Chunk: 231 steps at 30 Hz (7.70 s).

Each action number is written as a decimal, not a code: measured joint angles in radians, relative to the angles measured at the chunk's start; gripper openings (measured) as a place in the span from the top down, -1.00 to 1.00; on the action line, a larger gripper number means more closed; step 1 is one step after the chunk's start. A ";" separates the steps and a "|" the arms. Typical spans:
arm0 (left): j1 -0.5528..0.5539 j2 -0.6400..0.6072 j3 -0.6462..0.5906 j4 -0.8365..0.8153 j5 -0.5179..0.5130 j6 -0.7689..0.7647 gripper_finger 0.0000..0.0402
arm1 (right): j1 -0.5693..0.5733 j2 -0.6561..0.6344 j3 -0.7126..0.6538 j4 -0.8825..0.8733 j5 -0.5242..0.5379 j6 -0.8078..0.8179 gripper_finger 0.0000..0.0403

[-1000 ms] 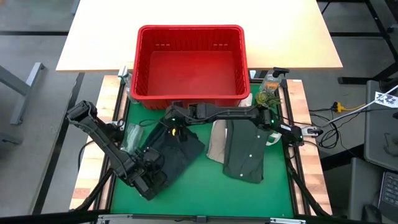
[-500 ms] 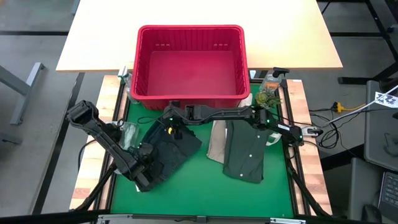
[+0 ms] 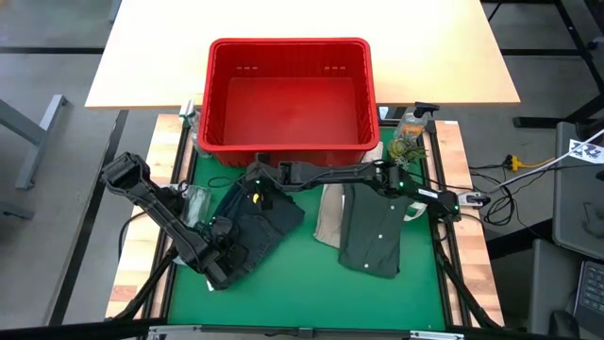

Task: Fold laundry
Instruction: Fold the dark blue pants, then stack the folded blue pants on top of the folded green polo shirt

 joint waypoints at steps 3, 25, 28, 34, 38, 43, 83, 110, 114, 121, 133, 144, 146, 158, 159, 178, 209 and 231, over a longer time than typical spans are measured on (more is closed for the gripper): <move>0.000 0.000 0.000 0.000 0.001 0.019 0.79 | 0.000 0.000 0.002 -0.002 0.027 -0.005 0.36; 0.027 -0.005 0.184 -0.130 0.000 0.072 0.50 | 0.022 -0.153 0.005 -0.180 -0.003 -0.006 0.04; 0.032 -0.006 0.192 -0.132 -0.017 0.072 0.51 | 0.031 -0.183 0.005 -0.224 -0.013 -0.005 0.04; 0.054 0.000 0.170 -0.120 -0.032 0.098 0.51 | 0.043 -0.260 0.005 -0.364 -0.034 0.025 0.04; 0.079 0.000 0.111 0.009 -0.034 0.109 0.51 | 0.047 -0.312 0.005 -0.488 -0.108 0.033 0.04; 0.099 -0.001 0.019 0.268 -0.038 0.185 0.51 | 0.047 -0.369 0.005 -0.629 -0.235 0.080 0.04; 0.197 -0.174 -0.055 0.820 0.173 0.643 0.51 | 0.115 -0.521 0.004 -1.031 -0.280 0.232 0.04; 0.217 -0.296 -0.055 0.527 0.202 0.640 0.51 | 0.271 -1.227 -1.147 -0.211 -0.325 0.810 0.04; 0.248 -0.296 -0.055 0.485 0.206 0.645 0.51 | 0.290 -1.208 -1.186 -0.175 -0.325 0.833 0.04; 0.272 -0.295 -0.055 0.458 0.161 0.648 0.51 | 0.290 -1.185 -1.191 -0.174 -0.325 0.833 0.04; 0.294 -0.295 -0.055 0.368 0.157 0.643 0.51 | 0.289 -1.185 -1.191 -0.169 -0.260 0.833 0.04; 0.301 -0.295 -0.055 0.366 0.090 0.674 0.51 | 0.289 -1.185 -1.191 -0.169 -0.260 0.833 0.04; 0.301 -0.295 -0.055 0.365 0.091 0.674 0.51 | 0.289 -1.185 -1.191 -0.169 -0.260 0.833 0.04; 0.303 -0.295 -0.055 0.282 0.104 0.647 -0.05 | 0.290 -1.185 -1.191 -0.169 -0.260 0.876 0.04; 0.303 -0.295 -0.055 0.260 0.105 0.627 -0.10 | 0.290 -1.185 -1.191 -0.168 -0.260 0.906 0.04; 0.296 -0.146 -0.055 0.217 0.112 0.409 -0.23 | 0.350 -0.888 -1.191 0.139 -0.417 1.203 0.04; 0.296 -0.026 -0.055 0.304 0.140 0.434 -0.23 | 0.349 -0.572 -1.190 0.532 -0.372 1.521 0.04; 0.287 -0.029 -0.171 0.514 0.150 0.386 -0.05 | 0.350 -0.530 -1.192 0.653 -0.284 1.485 0.10</move>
